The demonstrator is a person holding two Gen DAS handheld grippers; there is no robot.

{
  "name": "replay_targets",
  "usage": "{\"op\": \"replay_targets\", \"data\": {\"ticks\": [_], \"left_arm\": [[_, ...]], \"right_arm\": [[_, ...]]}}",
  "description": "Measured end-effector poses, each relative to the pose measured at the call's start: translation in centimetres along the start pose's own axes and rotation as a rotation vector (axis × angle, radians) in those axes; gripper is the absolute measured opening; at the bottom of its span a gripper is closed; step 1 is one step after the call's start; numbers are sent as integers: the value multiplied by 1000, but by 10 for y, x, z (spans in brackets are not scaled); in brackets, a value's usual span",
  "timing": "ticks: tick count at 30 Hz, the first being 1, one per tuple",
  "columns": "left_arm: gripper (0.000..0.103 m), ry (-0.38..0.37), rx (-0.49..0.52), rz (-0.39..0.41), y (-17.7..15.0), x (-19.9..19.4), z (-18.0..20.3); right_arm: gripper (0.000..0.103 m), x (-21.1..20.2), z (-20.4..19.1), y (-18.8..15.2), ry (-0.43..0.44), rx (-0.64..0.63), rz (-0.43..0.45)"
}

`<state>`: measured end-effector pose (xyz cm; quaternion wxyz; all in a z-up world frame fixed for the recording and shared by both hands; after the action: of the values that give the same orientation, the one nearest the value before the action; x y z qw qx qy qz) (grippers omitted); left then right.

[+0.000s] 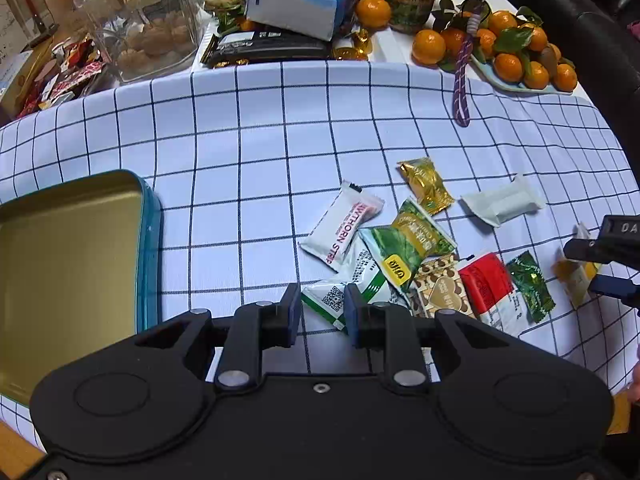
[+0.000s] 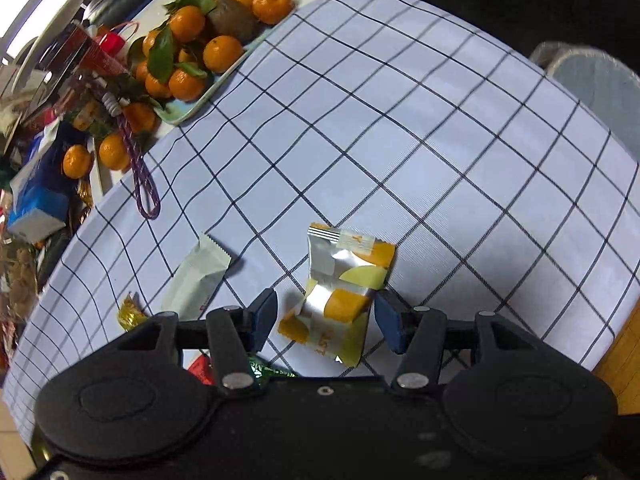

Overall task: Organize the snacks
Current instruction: 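Move the left tool to the white-green packet while the right tool reaches the yellow-white packet, then close the left tool on the white-green packet while the right tool grasps the yellow-white packet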

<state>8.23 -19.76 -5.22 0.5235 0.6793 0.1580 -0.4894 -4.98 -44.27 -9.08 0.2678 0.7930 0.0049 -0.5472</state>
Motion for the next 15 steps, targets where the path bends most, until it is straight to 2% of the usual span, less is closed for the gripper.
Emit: {"op": "replay_targets", "data": {"ticks": [3, 4, 5, 11, 15], "left_arm": [[33, -24, 1, 20, 3, -4, 0], [33, -30, -1, 25, 4, -5, -1], [33, -35, -2, 29, 4, -5, -1], [33, -77, 1, 15, -1, -2, -1], [33, -68, 22, 25, -5, 0, 3]], "right_arm": [[52, 0, -7, -3, 1, -42, 14], [44, 0, -9, -4, 3, -58, 21], [42, 0, -12, -5, 9, -73, 25], [38, -4, -21, -11, 53, -121, 26], [37, -7, -27, -14, 98, -119, 6]]}}
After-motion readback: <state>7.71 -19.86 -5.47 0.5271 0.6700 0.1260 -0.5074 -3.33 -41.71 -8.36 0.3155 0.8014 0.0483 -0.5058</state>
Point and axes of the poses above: each gripper's, at about its wrist camera, not at the fingertips, and x roughly the way its jaws point, z to its right, y to its top, the point moved 2 cm from there along x, roughly the way its jaws point, and after that the axes turned 12 degrees about z, right-handed, at the moved point
